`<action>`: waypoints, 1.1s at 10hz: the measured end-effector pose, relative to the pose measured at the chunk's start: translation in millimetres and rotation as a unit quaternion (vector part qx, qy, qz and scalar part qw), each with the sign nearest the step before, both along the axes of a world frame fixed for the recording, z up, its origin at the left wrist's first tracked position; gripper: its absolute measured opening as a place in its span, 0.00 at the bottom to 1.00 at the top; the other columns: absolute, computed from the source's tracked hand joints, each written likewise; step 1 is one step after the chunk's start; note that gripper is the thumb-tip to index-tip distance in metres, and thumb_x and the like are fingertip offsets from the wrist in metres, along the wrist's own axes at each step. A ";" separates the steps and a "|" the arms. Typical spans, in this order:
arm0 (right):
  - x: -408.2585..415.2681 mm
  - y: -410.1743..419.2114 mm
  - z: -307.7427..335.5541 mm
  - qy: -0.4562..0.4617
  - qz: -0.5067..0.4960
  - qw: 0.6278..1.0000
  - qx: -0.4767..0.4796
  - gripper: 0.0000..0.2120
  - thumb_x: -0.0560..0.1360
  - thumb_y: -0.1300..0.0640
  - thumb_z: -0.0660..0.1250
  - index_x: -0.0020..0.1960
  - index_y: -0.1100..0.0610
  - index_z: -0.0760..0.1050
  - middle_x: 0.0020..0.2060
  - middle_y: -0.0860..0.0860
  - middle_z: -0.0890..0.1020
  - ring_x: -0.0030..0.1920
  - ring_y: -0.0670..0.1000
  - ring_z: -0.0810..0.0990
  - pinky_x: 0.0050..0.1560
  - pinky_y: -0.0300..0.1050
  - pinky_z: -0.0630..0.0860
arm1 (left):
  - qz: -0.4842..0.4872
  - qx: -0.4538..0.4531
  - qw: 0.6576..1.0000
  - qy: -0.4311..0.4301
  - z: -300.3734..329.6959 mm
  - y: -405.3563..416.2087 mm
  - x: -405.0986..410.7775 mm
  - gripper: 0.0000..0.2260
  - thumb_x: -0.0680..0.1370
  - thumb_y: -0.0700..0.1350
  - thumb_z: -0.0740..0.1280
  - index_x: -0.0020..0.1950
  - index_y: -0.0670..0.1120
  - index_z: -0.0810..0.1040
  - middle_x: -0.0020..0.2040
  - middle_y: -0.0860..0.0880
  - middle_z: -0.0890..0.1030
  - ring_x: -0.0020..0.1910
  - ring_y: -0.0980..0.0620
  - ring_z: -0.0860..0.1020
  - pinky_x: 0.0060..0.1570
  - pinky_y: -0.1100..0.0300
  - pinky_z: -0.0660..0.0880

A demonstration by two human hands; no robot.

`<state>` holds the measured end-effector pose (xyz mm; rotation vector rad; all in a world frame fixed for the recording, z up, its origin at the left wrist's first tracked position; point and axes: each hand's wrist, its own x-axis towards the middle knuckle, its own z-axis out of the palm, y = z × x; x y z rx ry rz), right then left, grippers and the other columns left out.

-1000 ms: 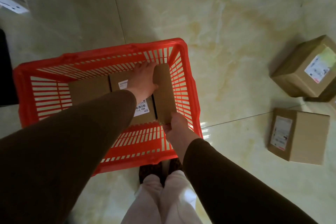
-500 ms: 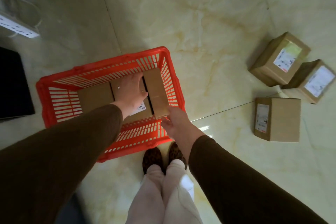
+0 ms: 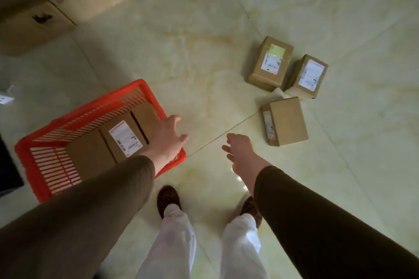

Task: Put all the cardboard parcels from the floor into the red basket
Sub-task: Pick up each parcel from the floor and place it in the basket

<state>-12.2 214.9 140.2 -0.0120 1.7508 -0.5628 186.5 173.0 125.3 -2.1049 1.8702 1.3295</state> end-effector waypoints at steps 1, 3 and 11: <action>-52.7 11.9 1.2 0.004 -0.012 1.000 -0.012 0.10 0.81 0.59 0.62 0.61 0.55 0.67 0.46 0.52 0.75 0.38 0.47 0.75 0.36 0.42 0.72 | -0.046 0.001 0.999 -0.015 4.9 7.8 -45.8 0.26 0.77 0.49 0.71 0.73 0.46 0.70 0.70 0.43 0.73 0.70 0.43 0.70 0.69 0.50 0.66; -153.4 47.1 5.3 0.017 0.000 1.000 -0.014 0.14 0.81 0.60 0.62 0.66 0.61 0.72 0.40 0.49 0.74 0.36 0.46 0.74 0.23 0.32 0.74 | -0.066 -0.004 0.998 -0.023 13.7 34.9 -138.1 0.25 0.78 0.49 0.71 0.73 0.45 0.70 0.70 0.43 0.73 0.70 0.43 0.70 0.68 0.51 0.66; -335.7 -23.9 -34.4 0.079 0.132 0.988 -0.002 0.22 0.80 0.55 0.63 0.72 0.63 0.70 0.54 0.54 0.73 0.52 0.53 0.72 0.50 0.46 0.69 | 0.094 0.072 0.993 0.026 -20.7 -6.0 -337.0 0.25 0.79 0.53 0.69 0.74 0.47 0.70 0.72 0.47 0.72 0.70 0.46 0.72 0.66 0.55 0.68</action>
